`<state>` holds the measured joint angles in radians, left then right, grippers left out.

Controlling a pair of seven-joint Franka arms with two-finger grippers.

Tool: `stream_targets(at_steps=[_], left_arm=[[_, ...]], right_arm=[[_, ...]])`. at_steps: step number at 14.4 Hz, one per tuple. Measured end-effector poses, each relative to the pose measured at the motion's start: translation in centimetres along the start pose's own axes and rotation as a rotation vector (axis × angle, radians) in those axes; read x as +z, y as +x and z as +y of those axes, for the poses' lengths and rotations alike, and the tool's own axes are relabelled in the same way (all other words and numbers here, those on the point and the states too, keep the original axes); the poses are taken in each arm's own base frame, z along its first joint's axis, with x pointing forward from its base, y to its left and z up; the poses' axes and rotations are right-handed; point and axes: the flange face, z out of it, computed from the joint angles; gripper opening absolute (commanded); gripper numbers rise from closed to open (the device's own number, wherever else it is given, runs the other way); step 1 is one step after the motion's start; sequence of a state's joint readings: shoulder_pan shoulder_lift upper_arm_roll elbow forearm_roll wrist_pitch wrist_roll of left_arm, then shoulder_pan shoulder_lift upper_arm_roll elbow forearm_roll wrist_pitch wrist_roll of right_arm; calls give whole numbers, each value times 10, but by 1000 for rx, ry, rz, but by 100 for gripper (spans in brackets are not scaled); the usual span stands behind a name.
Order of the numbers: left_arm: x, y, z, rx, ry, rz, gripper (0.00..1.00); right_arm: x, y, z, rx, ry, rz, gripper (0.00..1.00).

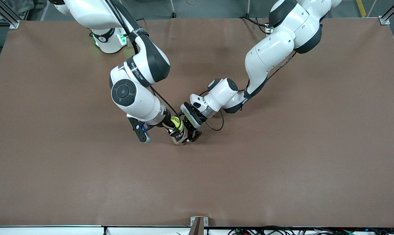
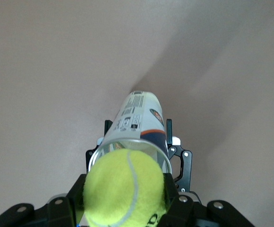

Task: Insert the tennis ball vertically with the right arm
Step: 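Carry the second ball with the right gripper over the tube opening, then open the right gripper to drop the ball into the tube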

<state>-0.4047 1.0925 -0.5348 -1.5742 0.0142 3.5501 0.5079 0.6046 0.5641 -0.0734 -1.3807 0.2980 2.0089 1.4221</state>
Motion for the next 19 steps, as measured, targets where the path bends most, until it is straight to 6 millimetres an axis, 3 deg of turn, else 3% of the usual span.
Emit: stream_targets(at_steps=[1, 2, 3, 10, 13, 16, 19], left_arm=[[0, -1, 0, 0, -1, -1, 100], [0, -2, 1, 0, -2, -3, 100], [0, -3, 0, -1, -1, -5, 100], [-3, -17, -1, -8, -7, -35, 100], [-8, -23, -1, -28, -13, -51, 100], [-11, -27, 0, -44, -18, -63, 100], [-17, -35, -2, -61, -19, -84, 100]], right_arm=[[1, -2, 0, -3, -1, 0, 45], [1, -4, 0, -4, -2, 0, 89], [2, -4, 0, -4, -3, 0, 100], [6, -1, 0, -1, -9, 1, 100], [0, 9, -2, -26, 2, 12, 100], [-20, 48, -1, -111, 11, 21, 100], [-46, 101, 17, -223, -55, 0, 100]])
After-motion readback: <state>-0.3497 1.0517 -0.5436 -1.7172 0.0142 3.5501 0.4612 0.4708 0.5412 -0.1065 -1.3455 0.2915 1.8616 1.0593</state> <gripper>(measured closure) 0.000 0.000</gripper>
